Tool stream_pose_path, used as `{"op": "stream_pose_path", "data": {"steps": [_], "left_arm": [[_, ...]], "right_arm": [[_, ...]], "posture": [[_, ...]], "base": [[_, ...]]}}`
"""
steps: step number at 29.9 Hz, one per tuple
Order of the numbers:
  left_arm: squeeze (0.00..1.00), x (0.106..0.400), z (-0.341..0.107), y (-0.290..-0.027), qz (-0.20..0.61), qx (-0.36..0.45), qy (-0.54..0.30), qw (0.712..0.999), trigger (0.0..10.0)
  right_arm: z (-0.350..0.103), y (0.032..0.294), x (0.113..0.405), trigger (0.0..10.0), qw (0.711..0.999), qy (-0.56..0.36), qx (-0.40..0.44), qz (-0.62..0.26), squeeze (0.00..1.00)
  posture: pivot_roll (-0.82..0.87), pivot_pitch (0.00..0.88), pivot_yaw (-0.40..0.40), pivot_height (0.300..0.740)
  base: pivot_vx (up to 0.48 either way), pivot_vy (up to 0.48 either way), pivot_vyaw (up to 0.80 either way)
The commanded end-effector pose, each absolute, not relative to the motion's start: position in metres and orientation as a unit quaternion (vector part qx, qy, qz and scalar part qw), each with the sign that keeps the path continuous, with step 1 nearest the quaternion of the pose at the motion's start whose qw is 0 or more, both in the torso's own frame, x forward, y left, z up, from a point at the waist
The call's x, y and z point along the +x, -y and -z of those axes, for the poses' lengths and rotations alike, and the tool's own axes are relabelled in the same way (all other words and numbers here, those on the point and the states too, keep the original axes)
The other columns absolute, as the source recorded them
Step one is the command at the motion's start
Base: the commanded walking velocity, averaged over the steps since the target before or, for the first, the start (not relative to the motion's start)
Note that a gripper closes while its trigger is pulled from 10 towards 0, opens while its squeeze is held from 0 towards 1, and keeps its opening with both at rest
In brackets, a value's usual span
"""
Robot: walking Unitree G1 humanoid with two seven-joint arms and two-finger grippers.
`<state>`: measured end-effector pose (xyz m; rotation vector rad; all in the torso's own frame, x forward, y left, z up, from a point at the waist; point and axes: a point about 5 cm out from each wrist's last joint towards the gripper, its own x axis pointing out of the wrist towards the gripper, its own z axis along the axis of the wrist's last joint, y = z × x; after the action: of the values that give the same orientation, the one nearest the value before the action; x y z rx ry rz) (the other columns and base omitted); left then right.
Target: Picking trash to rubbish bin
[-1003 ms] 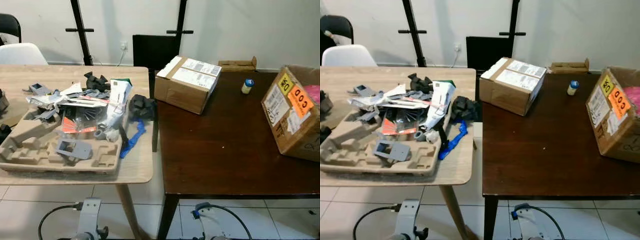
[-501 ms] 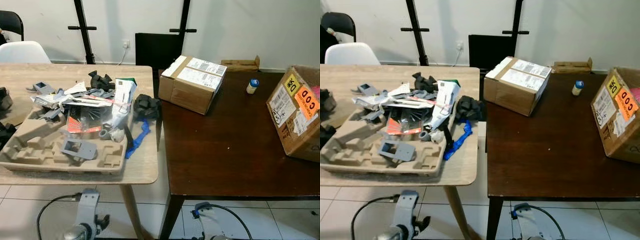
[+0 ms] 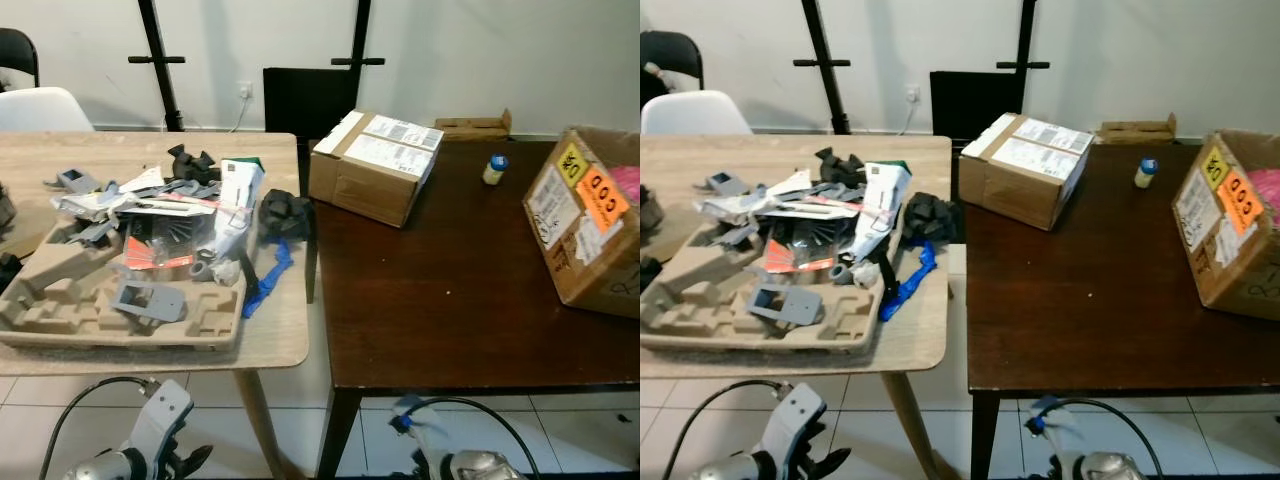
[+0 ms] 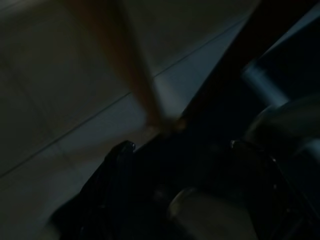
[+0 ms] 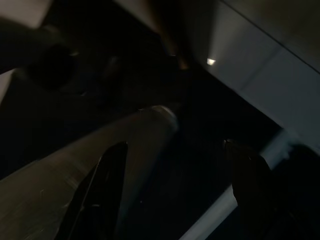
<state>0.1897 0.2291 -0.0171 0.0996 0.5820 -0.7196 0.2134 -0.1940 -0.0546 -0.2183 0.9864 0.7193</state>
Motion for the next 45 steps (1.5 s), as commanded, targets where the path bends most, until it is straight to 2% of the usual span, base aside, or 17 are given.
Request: {"op": "stream_pose_path", "data": {"steps": [1,3,5,8,10,13,17,20,22,26,34,45], "left_arm": [[0.0,0.178,0.006,-0.226,0.386,0.015,-0.252,0.887,10.0],[0.0,0.176,0.003,-0.225,0.393,0.013,-0.245,0.886,10.0],[0.0,0.168,-0.017,-0.226,0.429,-0.012,-0.214,0.878,10.0],[0.0,0.165,-0.028,-0.229,0.444,-0.031,-0.21,0.871,10.0],[0.0,0.17,-0.043,-0.232,0.449,-0.057,-0.193,0.871,10.0],[0.0,0.171,-0.051,-0.233,0.452,-0.069,-0.186,0.87,10.0],[0.0,0.17,-0.074,-0.227,0.499,-0.092,-0.183,0.842,10.0],[0.0,0.171,-0.077,-0.225,0.507,-0.093,-0.184,0.837,10.0],[0.0,0.172,-0.088,-0.217,0.528,-0.098,-0.184,0.823,10.0],[0.0,0.173,-0.097,-0.208,0.547,-0.084,-0.194,0.81,10.0],[0.0,0.178,-0.122,-0.196,0.575,-0.08,-0.171,0.796,10.0],[0.0,0.207,-0.18,-0.186,0.565,-0.053,-0.067,0.821,10.0]], "right_arm": [[0.051,0.19,0.212,10.0,0.795,-0.451,-0.098,-0.395,0.0],[0.049,0.19,0.212,10.0,0.791,-0.45,-0.096,-0.404,0.0],[0.041,0.189,0.213,10.0,0.768,-0.441,-0.083,-0.457,0.0],[0.033,0.189,0.214,10.0,0.755,-0.427,-0.071,-0.493,0.0],[0.019,0.186,0.221,10.0,0.756,-0.399,-0.026,-0.518,0.0],[0.013,0.185,0.223,10.0,0.756,-0.385,-0.014,-0.529,0.0],[-0.006,0.186,0.22,10.0,0.717,-0.378,-0.002,-0.585,0.0],[-0.007,0.186,0.22,10.0,0.712,-0.382,-0.002,-0.589,0.0],[0.001,0.19,0.21,10.0,0.696,-0.411,-0.022,-0.588,0.0],[0.011,0.194,0.197,10.0,0.682,-0.438,-0.036,-0.585,0.0],[-0.005,0.187,0.197,10.0,0.693,-0.41,-0.002,-0.594,0.0],[-0.033,0.165,0.209,10.0,0.702,-0.334,0.006,-0.629,0.0]], "posture": [[-0.03,0.059,-0.023,0.74],[-0.03,0.059,-0.023,0.74],[-0.03,0.061,-0.027,0.74],[-0.02,0.064,-0.032,0.74],[-0.02,0.067,-0.032,0.74],[-0.02,0.067,-0.032,0.74],[-0.02,0.068,-0.029,0.74],[-0.02,0.068,-0.029,0.74],[-0.03,0.068,-0.028,0.74],[-0.03,0.07,-0.027,0.74],[-0.03,0.079,-0.023,0.74],[-0.03,0.08,-0.027,0.74]], "base": [[0.0,0.0,0.0],[0.0,0.0,0.0],[0.0,0.0,0.0],[0.0,0.0,0.0],[0.0,0.0,0.0],[0.0,0.0,0.0],[0.0,0.0,0.0],[0.0,0.0,0.0],[0.0,0.0,0.0],[0.0,0.0,0.0],[0.0,0.0,0.0],[0.0,0.0,0.0]]}}
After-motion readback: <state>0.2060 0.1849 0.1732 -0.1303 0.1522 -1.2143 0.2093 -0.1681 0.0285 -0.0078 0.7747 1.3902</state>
